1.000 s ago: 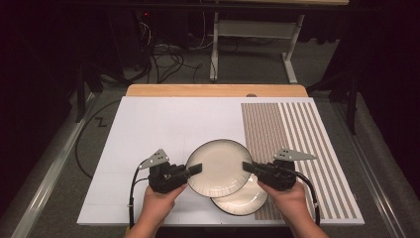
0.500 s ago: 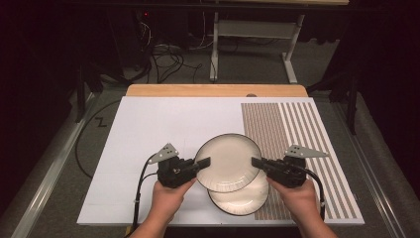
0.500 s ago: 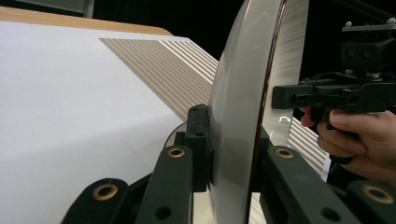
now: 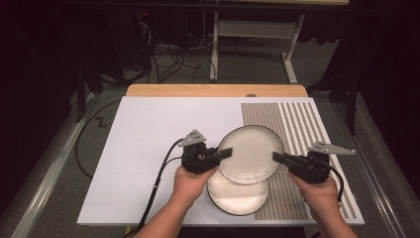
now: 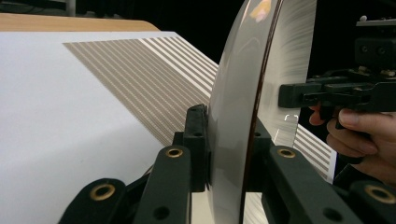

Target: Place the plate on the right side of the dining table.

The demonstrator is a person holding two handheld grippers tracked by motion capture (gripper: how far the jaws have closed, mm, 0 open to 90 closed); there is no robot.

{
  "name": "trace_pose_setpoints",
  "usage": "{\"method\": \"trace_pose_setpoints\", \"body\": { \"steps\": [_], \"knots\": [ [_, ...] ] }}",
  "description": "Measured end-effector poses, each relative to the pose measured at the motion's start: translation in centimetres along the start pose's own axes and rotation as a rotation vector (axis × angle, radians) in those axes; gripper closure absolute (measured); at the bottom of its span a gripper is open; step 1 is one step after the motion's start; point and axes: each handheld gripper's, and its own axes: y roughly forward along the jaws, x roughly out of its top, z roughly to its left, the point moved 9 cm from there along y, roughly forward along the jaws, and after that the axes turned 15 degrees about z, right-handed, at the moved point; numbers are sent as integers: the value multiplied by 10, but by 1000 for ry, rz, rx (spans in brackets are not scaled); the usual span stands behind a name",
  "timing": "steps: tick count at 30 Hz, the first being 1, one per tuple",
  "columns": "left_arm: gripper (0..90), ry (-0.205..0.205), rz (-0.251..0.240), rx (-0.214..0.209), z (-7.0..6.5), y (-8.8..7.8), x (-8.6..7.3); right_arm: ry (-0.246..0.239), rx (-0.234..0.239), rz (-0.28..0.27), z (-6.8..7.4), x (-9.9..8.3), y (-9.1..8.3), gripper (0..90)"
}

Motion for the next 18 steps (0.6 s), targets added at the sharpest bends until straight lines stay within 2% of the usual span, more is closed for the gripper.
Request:
{"method": "trace_pose_setpoints", "body": {
  "steps": [18],
  "knots": [
    [766,43,89,-38,-23,67,38,92,-75,-43,-57,-15,-43,860]
  ]
}}
